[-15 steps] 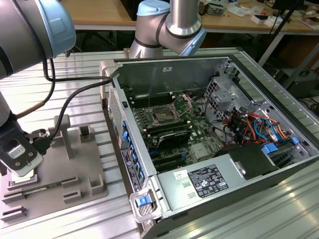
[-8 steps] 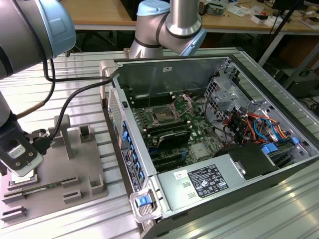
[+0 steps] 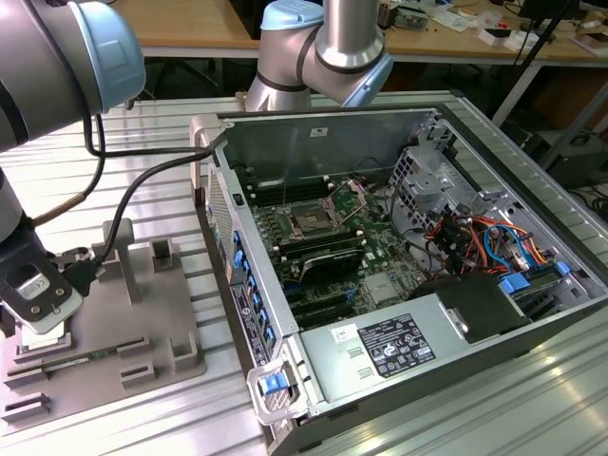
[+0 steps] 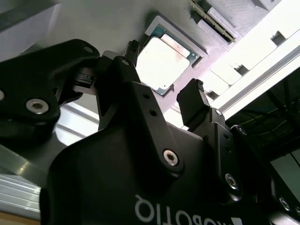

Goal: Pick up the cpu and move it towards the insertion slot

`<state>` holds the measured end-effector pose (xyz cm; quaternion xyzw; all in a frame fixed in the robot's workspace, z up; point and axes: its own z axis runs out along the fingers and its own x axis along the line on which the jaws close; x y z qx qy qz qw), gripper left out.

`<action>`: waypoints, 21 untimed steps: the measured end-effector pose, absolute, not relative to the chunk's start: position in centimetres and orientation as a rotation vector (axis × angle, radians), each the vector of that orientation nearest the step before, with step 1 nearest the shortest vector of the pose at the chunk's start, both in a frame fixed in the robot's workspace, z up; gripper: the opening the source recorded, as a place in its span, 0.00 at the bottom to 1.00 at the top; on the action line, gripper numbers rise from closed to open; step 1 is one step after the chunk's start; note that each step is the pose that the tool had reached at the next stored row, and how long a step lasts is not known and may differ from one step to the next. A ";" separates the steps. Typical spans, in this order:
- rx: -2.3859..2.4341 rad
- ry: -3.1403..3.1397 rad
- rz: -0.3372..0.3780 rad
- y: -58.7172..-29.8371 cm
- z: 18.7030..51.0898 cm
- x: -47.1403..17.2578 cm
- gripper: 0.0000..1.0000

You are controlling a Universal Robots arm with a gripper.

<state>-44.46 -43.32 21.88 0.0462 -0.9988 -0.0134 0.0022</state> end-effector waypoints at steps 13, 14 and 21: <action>0.145 -3.133 -0.033 -43.2 21.3 -44.5 0.61; 0.145 -3.133 -0.033 -43.2 21.3 -44.5 0.61; 0.145 -3.133 -0.033 -43.2 20.3 -44.5 0.69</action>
